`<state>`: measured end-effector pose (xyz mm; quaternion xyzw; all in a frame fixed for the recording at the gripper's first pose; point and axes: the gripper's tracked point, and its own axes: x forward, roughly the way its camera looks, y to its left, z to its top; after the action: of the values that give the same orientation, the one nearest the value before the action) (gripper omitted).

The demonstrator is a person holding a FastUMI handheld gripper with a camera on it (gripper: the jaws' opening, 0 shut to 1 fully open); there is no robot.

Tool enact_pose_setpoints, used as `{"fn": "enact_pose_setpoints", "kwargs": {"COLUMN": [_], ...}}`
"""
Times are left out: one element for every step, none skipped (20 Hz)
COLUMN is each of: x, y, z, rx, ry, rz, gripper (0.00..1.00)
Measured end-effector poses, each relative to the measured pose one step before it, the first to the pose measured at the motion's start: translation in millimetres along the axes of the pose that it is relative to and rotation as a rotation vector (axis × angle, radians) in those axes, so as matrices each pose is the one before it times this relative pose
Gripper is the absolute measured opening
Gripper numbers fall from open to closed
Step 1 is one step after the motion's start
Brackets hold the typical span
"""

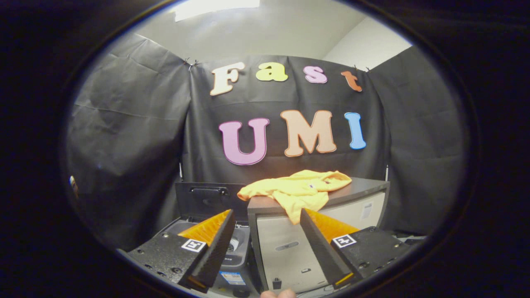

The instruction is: Put the clothes into the washing machine and then close the washing machine lid.

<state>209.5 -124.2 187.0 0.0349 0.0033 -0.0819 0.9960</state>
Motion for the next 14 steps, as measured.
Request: {"fn": "enact_pose_setpoints", "kwargs": {"x": [7.48,4.72,8.78,10.16,8.23,7.69,8.59,7.40,7.65,6.90,6.86,7.32,8.44,9.12], "y": [-2.33,-0.15,-1.24,-2.20,-3.79,-1.53,-1.76,-3.41,-1.95,-2.23,-2.09,-1.44,-3.42,-4.51], "z": [2.37,2.10,3.18,2.28,1.41,1.43,3.39,2.87,2.38,0.04,1.15,3.17,2.59,0.24], "rx": [-0.00677,-0.00140,0.00360,0.00252,0.00162,0.00381,0.00333,0.00165,-0.00429,-0.00987,-0.00894,-0.00710,-0.01091,-0.00686], "ry": [0.00898,0.00305,0.00230,0.00620,0.00924,0.00908,0.00280,0.00462,0.00523,0.01059,0.00733,-0.00142,0.00597,0.01023], "rz": [-0.00270,-0.00006,0.00130,-0.00116,-0.00619,-0.00071,-0.00262,-0.00588,-0.00190,-0.00674,-0.00624,-0.00401,-0.00766,-0.01141], "gripper": [0.95,0.95,0.95,0.95,0.95,0.96,0.96,0.96,0.96,0.96,0.96,0.96,0.96,0.96]}}
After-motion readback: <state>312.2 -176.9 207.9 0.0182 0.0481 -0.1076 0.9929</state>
